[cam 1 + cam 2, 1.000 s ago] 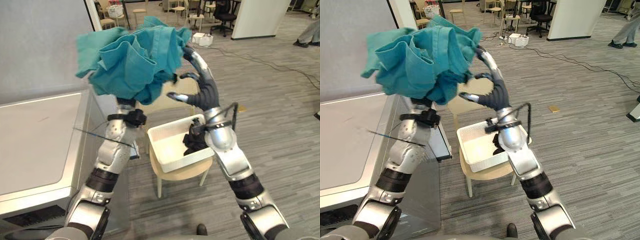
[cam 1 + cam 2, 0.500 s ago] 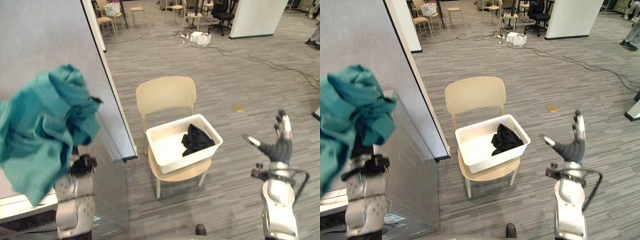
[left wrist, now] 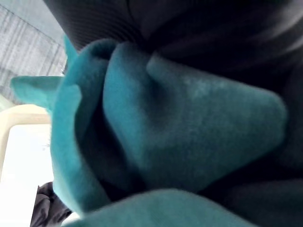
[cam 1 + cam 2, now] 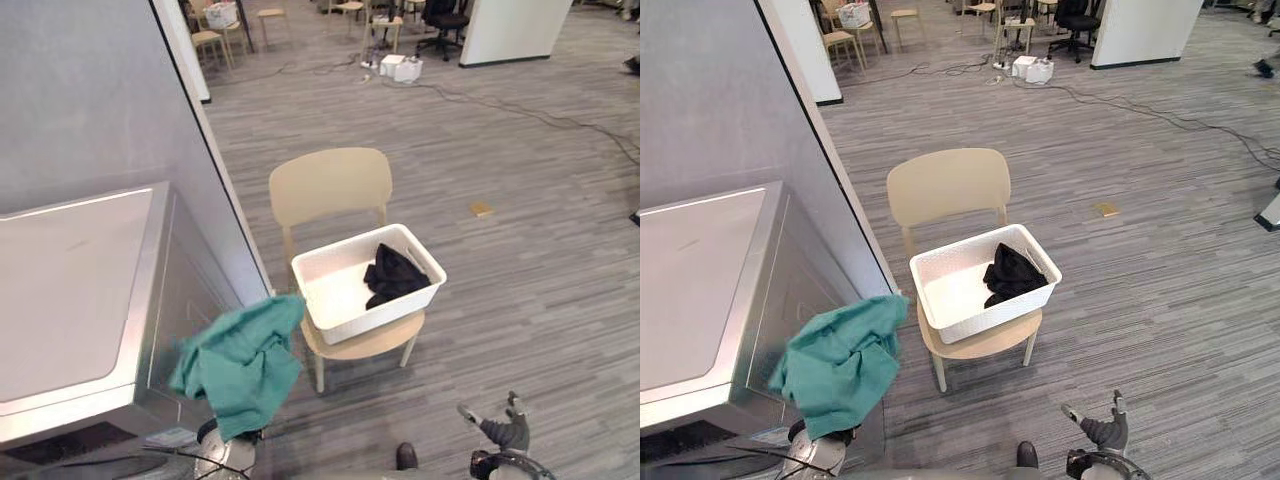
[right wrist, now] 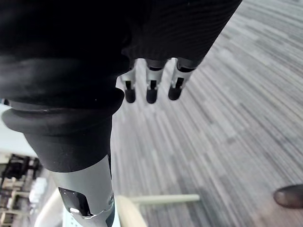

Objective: Pick up the laundry basket with both hands and put the clothes into the washing machine.

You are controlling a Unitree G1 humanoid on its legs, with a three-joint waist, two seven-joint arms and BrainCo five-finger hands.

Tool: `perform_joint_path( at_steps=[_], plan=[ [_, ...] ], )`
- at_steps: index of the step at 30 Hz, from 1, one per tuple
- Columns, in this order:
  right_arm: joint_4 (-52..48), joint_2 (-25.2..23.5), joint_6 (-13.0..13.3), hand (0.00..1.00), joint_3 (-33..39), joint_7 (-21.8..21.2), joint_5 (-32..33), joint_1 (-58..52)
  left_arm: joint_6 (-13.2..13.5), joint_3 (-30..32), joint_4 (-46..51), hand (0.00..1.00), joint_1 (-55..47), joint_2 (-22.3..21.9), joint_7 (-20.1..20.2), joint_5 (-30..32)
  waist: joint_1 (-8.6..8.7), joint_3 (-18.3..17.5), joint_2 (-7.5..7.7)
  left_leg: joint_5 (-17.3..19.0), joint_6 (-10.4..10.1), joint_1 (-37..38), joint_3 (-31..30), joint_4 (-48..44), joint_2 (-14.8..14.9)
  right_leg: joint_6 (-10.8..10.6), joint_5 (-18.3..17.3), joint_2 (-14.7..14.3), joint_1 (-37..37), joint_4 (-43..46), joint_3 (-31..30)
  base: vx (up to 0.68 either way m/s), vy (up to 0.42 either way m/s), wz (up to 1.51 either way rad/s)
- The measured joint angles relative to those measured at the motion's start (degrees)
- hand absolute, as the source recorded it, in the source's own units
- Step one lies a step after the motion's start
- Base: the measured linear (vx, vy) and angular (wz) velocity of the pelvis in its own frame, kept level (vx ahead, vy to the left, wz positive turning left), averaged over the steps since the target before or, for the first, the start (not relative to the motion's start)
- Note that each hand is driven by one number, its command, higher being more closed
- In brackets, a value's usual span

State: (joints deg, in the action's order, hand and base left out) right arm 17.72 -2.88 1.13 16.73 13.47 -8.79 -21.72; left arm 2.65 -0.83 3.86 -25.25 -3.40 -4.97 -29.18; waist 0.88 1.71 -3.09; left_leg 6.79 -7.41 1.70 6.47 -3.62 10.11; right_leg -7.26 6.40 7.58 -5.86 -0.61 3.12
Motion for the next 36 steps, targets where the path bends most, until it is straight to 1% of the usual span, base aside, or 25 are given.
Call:
perform_joint_path(
  at_steps=[3, 6, 8, 10, 11, 12, 13, 15, 16, 17, 18, 19, 21, 22, 23, 25, 27, 29, 30, 31, 32, 33, 34, 35, 36],
  plan=[
    [6.28, 0.66, 0.02, 0.00, -0.98, -0.23, 1.85, 3.60, 0.03, 0.27, -0.14, 1.00, 0.10, 0.00, -0.01, -0.39, -0.38, 2.33, -0.78, 0.47, 0.62, -1.92, -1.64, -2.71, 1.06, 0.59, -1.21, -0.72, -0.51, 2.09, 1.70, -0.03, -0.052, 0.28],
    [11.47, 2.74, 0.04, 0.00, -1.06, -0.18, 5.89, 6.91, 0.05, -0.27, -3.11, 1.00, 1.47, -0.51, -0.04, -0.42, -0.87, 3.48, -1.12, 0.14, 2.89, -4.66, -1.51, -5.39, 0.53, 0.60, -3.28, 0.66, -2.65, 6.73, 3.65, -0.03, -0.011, 0.46],
    [15.37, 3.73, 0.04, 0.00, -0.89, -0.38, 8.70, 9.61, 0.07, -0.86, -4.02, 1.00, 1.98, -0.52, -0.04, -0.42, -1.15, 3.79, 0.14, -1.31, 7.44, -8.82, 0.77, -10.79, -0.84, 0.99, -6.57, 3.46, -6.63, 13.71, 4.64, -0.03, 0.014, 0.58],
    [16.90, 3.73, -0.02, 0.00, -0.80, -0.62, 9.66, 10.48, 0.08, -0.70, -4.04, 1.00, 1.82, -0.49, -0.04, -0.42, -1.84, 3.74, 0.29, -2.03, 8.41, -9.62, 1.16, -11.50, -0.40, 1.79, -7.26, 3.58, -7.26, 14.81, 4.90, -0.04, -0.044, 0.31],
    [18.72, 3.28, -0.09, 0.00, -0.79, -1.20, 10.98, 11.22, 0.12, -0.75, -4.20, 1.00, 1.57, 0.04, -0.03, -0.41, -1.72, 3.87, 0.98, -3.40, 6.70, -8.79, -0.29, -9.22, -0.50, 2.50, -7.01, 5.04, -7.42, 14.55, 6.33, -0.06, -0.042, 0.29],
    [19.41, 3.20, -0.06, 0.00, -0.55, -1.24, 11.04, 11.23, 0.11, -0.79, -4.34, 1.00, 1.75, 0.04, -0.02, -0.41, -1.61, 4.07, 1.20, -2.59, 6.57, -9.05, -0.25, -11.90, -0.19, 2.59, -6.94, 5.43, -7.25, 14.76, 7.21, -0.08, -0.022, 0.41],
    [21.50, 3.25, -0.25, 0.00, 0.51, -1.29, 11.04, 11.07, 0.07, -1.68, -4.37, 1.00, 1.76, -0.39, 0.06, -0.43, -1.78, 3.93, 0.76, 0.81, 6.21, -9.84, -0.05, -23.04, 1.77, 2.73, -6.95, 5.57, -6.46, 15.49, 8.30, -0.03, 0.023, 0.30],
    [23.45, 3.31, -1.20, 0.00, 1.97, -1.31, 11.06, 10.57, 0.03, -3.44, -4.40, 1.00, 1.71, -0.29, 0.59, -0.46, -1.14, 3.79, 0.61, 1.32, 5.18, -7.09, -0.73, -31.66, 5.14, 2.70, -6.93, 6.19, -4.84, 16.05, 9.78, 0.00, 0.028, 0.41],
    [24.35, 3.31, -1.62, 0.00, 2.96, -1.31, 11.05, 10.38, 0.03, -3.77, -4.34, 1.00, 2.09, -0.17, 1.34, -0.45, -0.38, 3.76, 0.67, 1.21, 5.04, -5.54, -1.80, -32.38, 6.19, 2.54, -6.84, 6.83, -4.71, 16.55, 10.61, -0.02, 0.094, 0.59],
    [25.08, 3.30, -1.76, 0.00, 3.72, -1.30, 11.02, 10.20, 0.03, -3.72, -4.33, 1.00, 2.47, -0.08, 1.59, -0.46, 0.27, 3.64, 0.48, 0.89, 4.86, -4.28, -2.50, -31.20, 6.83, 1.83, -6.40, 7.36, -4.89, 16.68, 11.29, -0.11, 0.249, 0.54],
    [25.90, 3.36, -1.85, 0.00, 4.95, -1.29, 11.00, 10.11, 0.04, -3.50, -4.34, 1.00, 2.71, -0.07, 1.62, -0.53, 0.53, 2.79, -0.34, -1.00, 3.01, -2.63, -3.81, -27.12, 6.98, 0.62, -5.38, 7.59, -6.58, 16.71, 11.58, -0.13, 0.266, 0.46],
    [27.66, 3.25, -2.59, 0.00, 6.14, -1.29, 11.05, 10.96, 0.03, -2.21, -4.43, 1.00, 2.80, -0.67, 1.47, -0.79, 0.92, 1.73, -0.34, 2.53, -1.49, -1.49, -3.88, -21.23, 5.71, -0.03, -3.98, 8.21, -7.92, 15.58, 11.63, -0.18, 0.340, 0.42],
    [29.06, 1.76, -3.17, 0.00, 7.09, -1.30, 11.65, 11.71, 0.04, -0.06, -4.46, 1.00, 2.78, -0.70, 1.06, -1.32, 1.63, 1.68, 1.87, 4.14, -3.30, 0.51, -3.13, -14.09, 3.78, 0.70, -2.40, 9.34, -7.95, 12.83, 10.84, -0.21, 0.280, 0.54],
    [29.47, 1.53, -3.68, 0.00, 7.12, -1.25, 11.68, 11.54, 0.04, 0.94, -4.47, 1.00, 2.75, -0.65, 1.06, -1.62, 1.47, 1.78, 2.37, 5.85, -5.21, 1.19, -2.77, -11.56, 3.68, 1.35, -0.35, 9.54, -7.48, 11.73, 11.05, -0.22, 0.228, 0.54],
    [29.88, 1.54, -3.86, 0.00, 7.11, -1.26, 11.65, 11.63, 0.04, 1.29, -4.48, 1.00, 2.52, -0.50, 1.02, -1.61, 1.41, 1.79, 2.49, 6.97, -5.83, 1.40, -2.47, -10.91, 3.70, 0.71, 0.43, 9.69, -7.27, 11.42, 11.20, -0.22, 0.211, 0.35],
    [30.95, 0.20, -4.15, 0.00, 6.63, -1.27, 11.56, 12.88, 0.03, 1.74, -5.38, 1.00, 1.58, 2.25, 0.78, -1.60, 0.18, 2.09, 4.44, 9.19, -5.95, 1.60, -1.51, -11.89, 2.88, 0.02, 2.79, 10.70, -5.94, 10.28, 11.14, -0.26, 0.151, 0.05],
    [30.88, -0.54, -4.12, 0.00, 4.79, -1.33, 11.55, 13.57, 0.03, 1.83, -6.35, 1.00, 1.40, 3.37, 0.75, -1.57, -0.50, 2.23, 4.92, 11.04, -5.78, 0.84, -1.53, -14.99, 2.85, 0.65, 2.95, 10.72, -5.02, 9.33, 11.07, -0.29, 0.052, -0.11],
    [29.42, -0.66, -4.16, 0.00, 2.73, -1.37, 11.35, 14.25, -0.02, 2.34, -6.77, 1.00, 1.37, 3.62, 0.67, -1.10, -1.98, 2.31, 4.94, 12.13, -4.93, 0.03, -0.38, -16.98, 2.77, 1.34, 2.39, 10.64, -4.86, 7.34, 11.40, -0.27, 0.015, -0.33],
    [28.02, -0.65, -4.18, 0.00, 1.81, -1.38, 11.30, 14.79, -0.05, 3.50, -6.79, 1.00, 1.21, 3.23, 0.43, -0.93, -1.96, 2.49, 4.75, 11.69, -4.17, 0.02, -0.18, -16.64, 2.89, 3.81, -1.56, 10.50, -4.81, 6.68, 13.66, -0.19, 0.000, -0.35],
    [27.26, -0.49, -4.14, 0.00, 1.31, -1.38, 11.28, 15.08, -0.05, 3.89, -6.68, 1.00, 1.12, 2.23, 0.17, -0.82, -1.89, 2.86, 3.51, 11.37, -3.64, 0.03, 0.05, -16.04, 3.42, 4.82, -3.97, 10.44, -5.14, 7.67, 15.14, -0.26, -0.024, -0.27],
    [25.69, -0.63, -4.12, 0.00, -0.01, -1.50, 10.91, 15.36, -0.01, 4.38, -6.66, 1.00, 1.32, 1.54, -0.36, -0.31, -1.58, 3.42, 2.83, 9.96, -3.50, 0.02, 0.72, -15.14, 4.38, 5.17, -5.67, 10.65, -8.55, 19.73, 13.53, -0.19, -0.020, -0.04],
    [25.38, -0.86, -4.15, 0.00, -0.43, -1.61, 10.91, 14.87, -0.03, 4.26, -6.57, 1.00, 1.48, 1.70, -0.41, -0.26, -1.58, 3.36, 3.30, 9.53, -3.61, 0.13, 0.33, -14.89, 3.97, 5.01, -5.37, 10.36, -9.42, 26.77, 12.33, -0.17, -0.069, 0.12],
    [24.89, -0.99, -4.25, 0.00, -1.29, -1.94, 10.67, 13.97, -0.06, 4.17, -6.32, 1.00, 1.78, 1.86, -0.45, 0.11, -1.76, 3.00, 4.88, 9.33, -3.64, 0.32, 0.06, -14.74, 3.34, 3.88, -7.75, 10.10, -9.58, 31.54, 12.46, -0.08, -0.087, 0.06],
    [24.05, -0.76, -4.32, 0.00, -2.25, -2.54, 9.84, 13.59, -0.52, 4.17, -6.29, 1.00, 1.88, 1.44, -0.72, 0.18, -2.07, 2.87, 5.06, 8.93, -2.97, 0.09, -0.48, -13.68, 3.74, -1.96, -5.48, 8.21, -8.01, 26.27, 11.13, -0.09, -0.103, -0.11],
    [21.60, -0.23, -4.20, 0.00, -1.69, -2.56, 8.70, 14.47, -1.02, 3.23, -5.58, 1.00, 2.04, 0.43, -0.52, 0.23, -3.05, 2.74, 2.31, 7.13, -2.56, -0.66, -0.02, -11.86, 5.26, -5.22, -6.40, 5.57, -8.60, 27.56, 5.82, -0.10, -0.077, -0.08]
  ],
)
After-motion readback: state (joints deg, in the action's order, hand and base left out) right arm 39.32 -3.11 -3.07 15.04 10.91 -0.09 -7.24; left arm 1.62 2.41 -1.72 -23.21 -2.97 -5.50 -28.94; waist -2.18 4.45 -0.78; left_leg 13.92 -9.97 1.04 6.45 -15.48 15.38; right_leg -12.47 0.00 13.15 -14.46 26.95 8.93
